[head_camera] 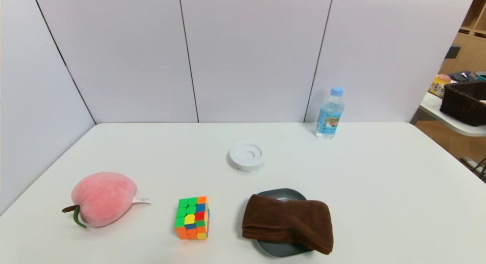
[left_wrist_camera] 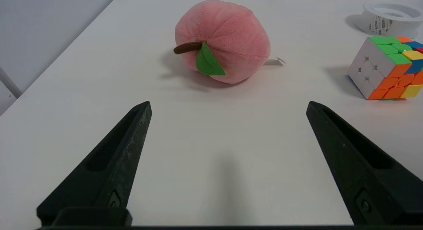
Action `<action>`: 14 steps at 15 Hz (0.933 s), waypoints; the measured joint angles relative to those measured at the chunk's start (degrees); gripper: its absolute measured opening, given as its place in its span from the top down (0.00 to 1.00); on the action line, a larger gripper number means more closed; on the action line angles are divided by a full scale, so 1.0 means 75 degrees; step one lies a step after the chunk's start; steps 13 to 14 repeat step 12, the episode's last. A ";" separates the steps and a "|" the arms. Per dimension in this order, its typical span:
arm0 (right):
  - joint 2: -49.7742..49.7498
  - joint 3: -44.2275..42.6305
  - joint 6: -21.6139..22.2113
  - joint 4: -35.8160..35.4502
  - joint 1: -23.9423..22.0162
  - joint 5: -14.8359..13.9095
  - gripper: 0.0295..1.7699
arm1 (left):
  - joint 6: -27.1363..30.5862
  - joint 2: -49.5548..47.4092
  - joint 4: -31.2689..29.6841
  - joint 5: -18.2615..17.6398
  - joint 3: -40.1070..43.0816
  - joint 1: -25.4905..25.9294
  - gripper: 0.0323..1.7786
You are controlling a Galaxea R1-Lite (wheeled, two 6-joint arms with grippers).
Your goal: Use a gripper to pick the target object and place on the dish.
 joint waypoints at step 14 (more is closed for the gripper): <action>0.0000 0.0000 -0.0007 0.0003 0.0000 0.0000 0.03 | 0.0002 0.0000 0.0000 0.0000 0.0000 0.0000 0.05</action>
